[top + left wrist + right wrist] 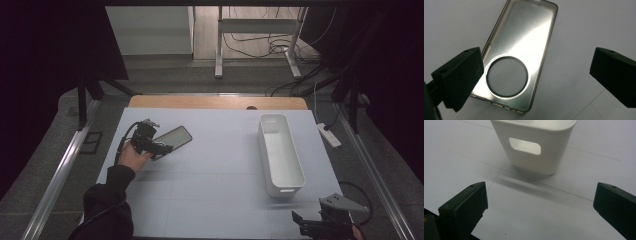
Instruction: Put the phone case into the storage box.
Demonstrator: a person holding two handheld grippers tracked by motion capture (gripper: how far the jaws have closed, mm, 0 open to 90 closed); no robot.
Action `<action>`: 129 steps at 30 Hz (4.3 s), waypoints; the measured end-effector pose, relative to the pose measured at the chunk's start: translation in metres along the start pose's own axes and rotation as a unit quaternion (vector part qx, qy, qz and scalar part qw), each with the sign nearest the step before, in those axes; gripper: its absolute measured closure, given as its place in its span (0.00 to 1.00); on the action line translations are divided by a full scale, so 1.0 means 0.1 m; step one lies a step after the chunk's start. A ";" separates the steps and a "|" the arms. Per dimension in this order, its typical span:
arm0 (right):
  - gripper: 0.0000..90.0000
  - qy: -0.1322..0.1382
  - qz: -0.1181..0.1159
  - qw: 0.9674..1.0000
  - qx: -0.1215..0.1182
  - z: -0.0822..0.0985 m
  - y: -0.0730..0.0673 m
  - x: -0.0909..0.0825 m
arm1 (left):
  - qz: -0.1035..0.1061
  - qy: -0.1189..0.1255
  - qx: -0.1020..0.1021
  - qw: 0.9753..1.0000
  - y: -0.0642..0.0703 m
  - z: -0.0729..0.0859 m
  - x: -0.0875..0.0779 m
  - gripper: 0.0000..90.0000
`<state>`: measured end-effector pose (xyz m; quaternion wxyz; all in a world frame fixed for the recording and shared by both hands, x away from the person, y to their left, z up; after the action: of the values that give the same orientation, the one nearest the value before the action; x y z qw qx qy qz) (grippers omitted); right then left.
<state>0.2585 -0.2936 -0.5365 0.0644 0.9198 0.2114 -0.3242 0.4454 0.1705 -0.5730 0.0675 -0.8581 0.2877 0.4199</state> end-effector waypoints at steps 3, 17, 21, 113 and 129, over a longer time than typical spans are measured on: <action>0.00 0.000 0.000 1.000 0.000 0.00 0.00 0.00 | -0.001 -0.003 0.000 1.000 -0.03 -0.03 0.04 0.00; 0.00 0.000 0.000 1.000 0.000 0.00 0.00 0.00 | 0.001 -0.018 -0.001 1.000 -0.06 -0.16 0.19 0.00; 0.00 0.000 0.000 1.000 0.000 0.00 0.00 0.00 | -0.012 -0.022 0.008 1.000 -0.06 -0.18 0.21 0.05; 0.02 -0.011 0.006 1.000 -0.007 0.02 0.00 0.02 | 0.048 -0.070 0.060 0.995 0.60 0.30 0.27 0.99; 0.02 -0.013 0.007 1.000 -0.006 0.02 0.00 0.02 | 0.046 -0.066 0.053 0.995 0.64 0.64 0.01 0.99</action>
<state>0.2585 -0.2932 -0.5392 0.0753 0.9167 0.2058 -0.3341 0.3671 0.1406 -0.6064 0.1122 -0.8098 0.3435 0.4622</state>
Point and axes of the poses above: each handheld gripper's, and its own axes: x roughly forward along the jaws, z roughly out of its underside, y roughly to its right, the point moved 10 cm from there along x, roughly forward along the jaws, and after that the axes turned 5 degrees about y, right-handed, at the moved point
